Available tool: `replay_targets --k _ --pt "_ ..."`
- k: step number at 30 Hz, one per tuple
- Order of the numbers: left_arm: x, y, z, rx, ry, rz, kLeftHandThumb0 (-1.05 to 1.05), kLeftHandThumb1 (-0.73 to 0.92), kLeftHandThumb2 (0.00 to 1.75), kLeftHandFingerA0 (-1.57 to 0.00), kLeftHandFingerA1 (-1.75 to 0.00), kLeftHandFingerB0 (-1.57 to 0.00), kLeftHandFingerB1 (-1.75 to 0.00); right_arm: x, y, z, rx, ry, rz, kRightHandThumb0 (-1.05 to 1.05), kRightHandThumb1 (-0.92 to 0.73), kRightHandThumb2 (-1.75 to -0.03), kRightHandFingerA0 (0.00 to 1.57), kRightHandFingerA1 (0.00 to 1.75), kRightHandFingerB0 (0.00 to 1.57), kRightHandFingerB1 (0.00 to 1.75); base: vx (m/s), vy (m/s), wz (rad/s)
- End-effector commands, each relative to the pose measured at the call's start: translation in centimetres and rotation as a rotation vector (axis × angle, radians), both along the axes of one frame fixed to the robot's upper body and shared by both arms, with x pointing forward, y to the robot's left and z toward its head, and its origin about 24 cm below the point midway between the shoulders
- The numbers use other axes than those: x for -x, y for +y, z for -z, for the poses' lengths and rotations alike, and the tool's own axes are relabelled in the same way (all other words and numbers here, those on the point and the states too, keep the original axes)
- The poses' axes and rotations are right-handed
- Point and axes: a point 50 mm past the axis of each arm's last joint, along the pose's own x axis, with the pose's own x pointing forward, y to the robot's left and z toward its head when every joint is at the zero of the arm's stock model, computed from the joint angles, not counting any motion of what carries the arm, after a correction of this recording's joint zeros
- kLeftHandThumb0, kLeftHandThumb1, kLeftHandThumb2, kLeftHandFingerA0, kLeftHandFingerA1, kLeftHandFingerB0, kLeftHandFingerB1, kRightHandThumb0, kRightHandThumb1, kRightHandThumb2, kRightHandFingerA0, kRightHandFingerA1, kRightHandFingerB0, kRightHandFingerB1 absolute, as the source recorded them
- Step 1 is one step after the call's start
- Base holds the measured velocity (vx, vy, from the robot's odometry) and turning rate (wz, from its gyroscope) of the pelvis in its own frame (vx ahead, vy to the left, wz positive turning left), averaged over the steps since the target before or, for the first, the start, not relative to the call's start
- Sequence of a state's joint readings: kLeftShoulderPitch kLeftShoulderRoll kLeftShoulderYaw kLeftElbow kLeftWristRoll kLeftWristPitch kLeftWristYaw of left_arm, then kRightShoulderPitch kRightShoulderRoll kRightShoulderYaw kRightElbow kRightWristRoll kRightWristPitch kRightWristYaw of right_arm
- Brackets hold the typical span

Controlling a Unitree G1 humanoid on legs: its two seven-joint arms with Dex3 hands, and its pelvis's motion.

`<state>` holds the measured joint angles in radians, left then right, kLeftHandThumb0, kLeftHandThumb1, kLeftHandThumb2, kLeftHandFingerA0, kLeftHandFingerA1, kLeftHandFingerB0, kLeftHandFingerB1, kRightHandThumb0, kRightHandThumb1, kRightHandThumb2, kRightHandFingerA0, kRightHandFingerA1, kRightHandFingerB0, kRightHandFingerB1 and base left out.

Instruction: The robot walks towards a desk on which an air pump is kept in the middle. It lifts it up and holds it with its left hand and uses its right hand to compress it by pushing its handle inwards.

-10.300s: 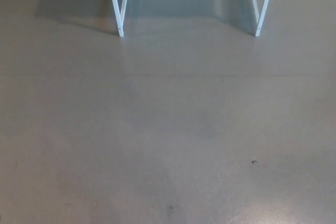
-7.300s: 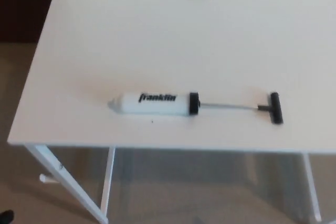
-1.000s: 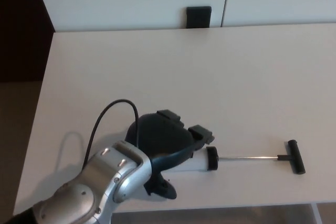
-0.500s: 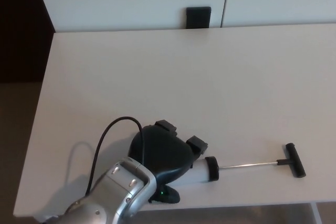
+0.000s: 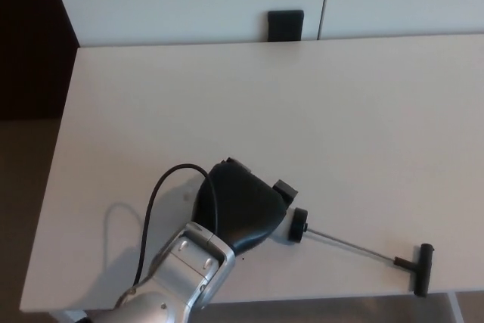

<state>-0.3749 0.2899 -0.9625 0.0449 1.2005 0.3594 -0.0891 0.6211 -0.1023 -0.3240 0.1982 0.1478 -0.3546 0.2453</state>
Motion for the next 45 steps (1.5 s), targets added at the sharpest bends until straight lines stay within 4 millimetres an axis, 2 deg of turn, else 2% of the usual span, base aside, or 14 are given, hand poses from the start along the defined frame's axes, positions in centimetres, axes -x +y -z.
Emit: replay_targets --k 1,8,15,19,24,25,36,37,39,40,42,43,44,45 --pt "-0.2 1.6 1.3 0.000 -0.090 0.065 -0.25 0.55 0.56 -0.91 -0.88 -0.71 -0.47 0.4 0.9 -2.2 0.013 -0.129 -0.003 -0.39 -0.63 -0.59 0.92 0.59 0.77 0.50 0.00 0.000 0.00" --pt "-0.2 2.9 1.2 0.065 -0.108 0.074 -0.25 0.54 0.56 -0.89 -1.02 -0.79 -0.49 2.6 2.5 -8.1 0.017 -0.407 -0.014 -0.31 -0.64 -0.60 0.92 0.65 0.73 0.51 0.00 0.000 0.00" --pt "-0.7 4.0 -0.1 0.220 -0.066 0.011 -0.21 0.61 0.58 -0.84 -1.15 -0.78 -0.51 3.4 4.0 -18.9 0.132 -0.928 -0.063 -0.37 -0.68 -0.61 0.88 0.55 0.66 0.45 0.00 0.000 0.00" --pt "-0.9 4.4 -1.6 0.337 -0.056 -0.022 -0.15 0.70 0.61 -0.80 -1.22 -0.81 -0.55 5.2 4.9 -23.5 0.475 -1.227 0.047 -0.57 -0.79 -0.65 0.49 0.38 0.43 0.34 0.00 0.000 0.00" --pt "-0.7 4.6 -2.6 0.362 -0.077 -0.005 -0.12 0.68 0.61 -0.82 -1.22 -0.82 -0.56 5.1 5.5 -24.3 0.420 -1.245 0.051 -0.62 -0.81 -0.64 0.30 0.33 0.28 0.31 0.00 0.000 0.00" --pt "-0.6 4.7 -3.1 0.376 -0.087 0.001 -0.08 0.65 0.60 -0.83 -1.35 -0.85 -0.63 4.8 5.8 -24.6 0.394 -1.269 0.024 -0.77 -0.62 -0.94 0.02 0.40 0.08 0.40 0.00 0.000 0.00" --pt "0.6 5.8 -5.6 0.448 -0.107 0.000 -0.04 0.72 0.61 -0.84 -1.32 -0.86 -0.66 1.7 8.3 -25.6 0.394 -1.392 -0.111 -0.74 -0.65 -0.96 0.03 0.40 0.02 0.31 0.00 0.000 0.00" --pt "0.8 5.8 -6.0 0.463 -0.108 0.003 -0.03 0.71 0.61 -0.81 -1.40 -0.79 -0.82 0.7 8.3 -25.3 0.413 -1.366 -0.123 -0.34 -0.57 -1.10 0.00 0.49 0.00 0.49 0.00 0.000 0.00" --pt "1.0 5.9 -6.4 0.481 -0.110 0.007 -0.03 0.71 0.61 -0.81 -1.40 -0.79 -0.82 -0.4 8.3 -25.0 0.440 -1.337 -0.130 -0.34 -0.57 -1.10 0.00 0.49 0.00 0.49 0.00 0.000 0.00" --pt "1.1 5.9 -6.8 0.493 -0.117 0.012 -0.02 0.70 0.60 -0.80 -1.41 -0.73 -0.93 -1.3 8.4 -24.6 0.399 -1.295 -0.146 -0.73 -0.66 -0.95 0.09 0.42 0.05 0.35 0.00 0.000 0.00" --pt "1.3 5.9 -7.5 0.526 -0.142 0.024 -0.01 0.68 0.59 -0.83 -1.41 -0.81 -0.85 -3.5 8.6 -23.2 0.320 -1.169 -0.178 -0.36 -0.52 -1.08 0.00 0.49 0.00 0.49 0.00 0.000 0.00" --pt "1.4 5.9 -8.0 0.538 -0.155 0.027 -0.01 0.68 0.59 -0.83 -1.41 -0.81 -0.83 -4.8 8.6 -22.3 0.235 -1.110 -0.192 -0.71 -0.78 -0.65 0.12 0.41 0.12 0.23 0.00 0.000 0.00" --pt "1.4 5.9 -8.0 0.538 -0.155 0.027 -0.01 0.68 0.59 -0.83 -1.41 -0.81 -0.83 -4.8 8.6 -22.3 0.235 -1.110 -0.192 -0.71 -0.78 -0.65 0.12 0.41 0.12 0.23 0.00 0.000 0.00" --pt "1.4 5.9 -8.6 0.547 -0.168 0.027 0.00 0.69 0.59 -0.82 -1.43 -0.81 -0.83 -6.8 8.6 -20.7 0.115 -1.025 -0.206 -0.81 -0.66 -1.02 0.03 0.42 0.10 0.19 0.00 0.000 0.00"
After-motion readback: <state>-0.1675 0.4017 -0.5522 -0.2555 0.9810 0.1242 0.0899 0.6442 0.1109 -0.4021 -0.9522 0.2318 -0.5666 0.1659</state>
